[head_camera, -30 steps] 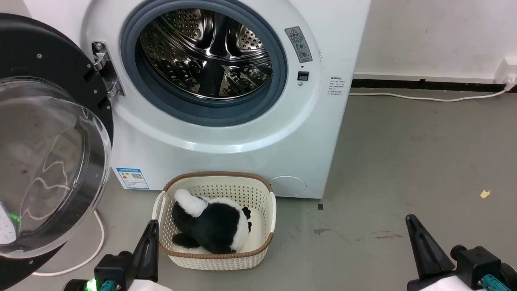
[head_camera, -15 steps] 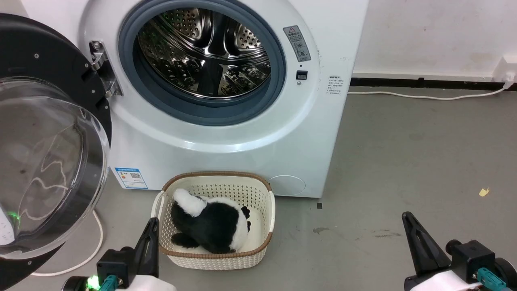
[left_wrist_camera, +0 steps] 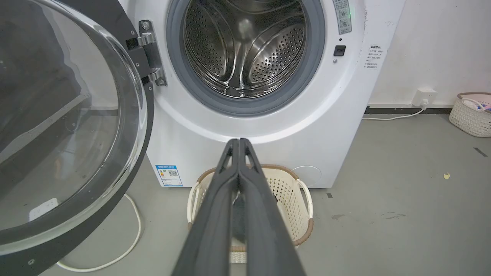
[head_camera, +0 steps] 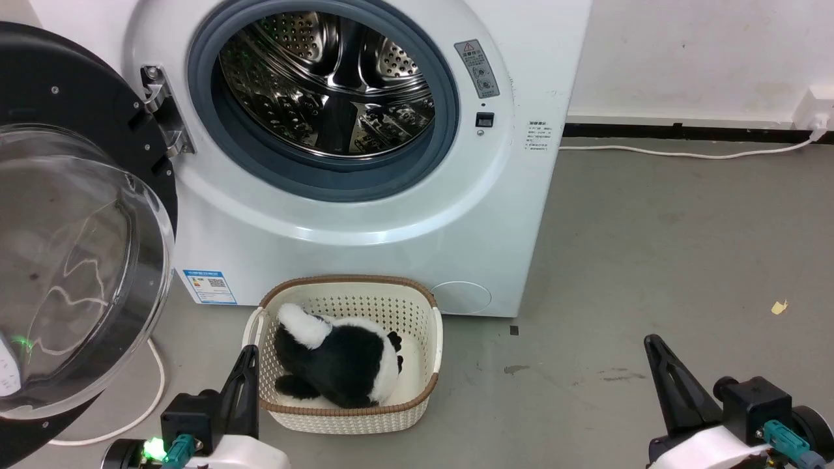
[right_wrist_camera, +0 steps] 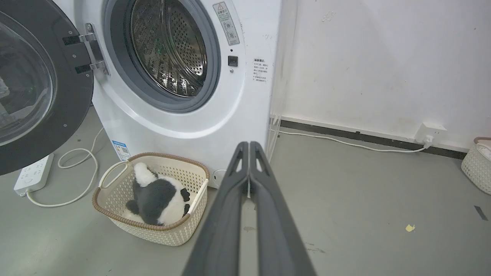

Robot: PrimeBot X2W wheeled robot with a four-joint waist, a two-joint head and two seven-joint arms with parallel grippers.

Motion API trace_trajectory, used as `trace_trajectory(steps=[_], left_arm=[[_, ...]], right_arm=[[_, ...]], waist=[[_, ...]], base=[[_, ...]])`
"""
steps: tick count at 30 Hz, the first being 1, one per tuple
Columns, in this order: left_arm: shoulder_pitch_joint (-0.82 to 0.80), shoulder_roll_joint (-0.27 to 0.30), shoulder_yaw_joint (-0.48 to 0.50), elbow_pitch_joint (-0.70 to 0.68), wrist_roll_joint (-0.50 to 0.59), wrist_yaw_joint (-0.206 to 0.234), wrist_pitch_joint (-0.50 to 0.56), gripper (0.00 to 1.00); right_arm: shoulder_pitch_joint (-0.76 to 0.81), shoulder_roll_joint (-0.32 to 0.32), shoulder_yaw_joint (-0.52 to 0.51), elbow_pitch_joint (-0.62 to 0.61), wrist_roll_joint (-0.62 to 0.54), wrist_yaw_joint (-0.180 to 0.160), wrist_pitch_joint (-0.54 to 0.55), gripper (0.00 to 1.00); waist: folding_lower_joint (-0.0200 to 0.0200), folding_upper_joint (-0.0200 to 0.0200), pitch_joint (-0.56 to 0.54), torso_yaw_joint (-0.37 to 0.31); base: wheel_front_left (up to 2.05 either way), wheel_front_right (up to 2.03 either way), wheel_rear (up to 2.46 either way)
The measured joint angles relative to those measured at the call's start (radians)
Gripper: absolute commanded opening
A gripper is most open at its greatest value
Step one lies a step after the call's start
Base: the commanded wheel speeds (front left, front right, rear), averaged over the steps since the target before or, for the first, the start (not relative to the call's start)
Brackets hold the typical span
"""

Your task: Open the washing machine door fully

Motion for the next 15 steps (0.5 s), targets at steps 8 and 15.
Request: trace_trajectory(steps=[8, 15], left_arm=[[-0.011, -0.002, -0.001, -0.003, 0.01, 0.004, 0.017, 0.0], [-0.017, -0.004, -0.001, -0.005, 0.015, 0.005, 0.03, 0.0]], right_arm=[[-0.002, 0.0, 0.004, 0.001, -0.007, 0.0, 0.018, 0.0], [-0.01, 0.0, 0.007, 0.002, -0.009, 0.0, 0.032, 0.0]], waist=[[-0.0001, 0.0, 0.001, -0.002], [0.0, 0.0, 0.003, -0.004]], base=[[0.0, 0.0, 0.0], [0.0, 0.0, 0.0]])
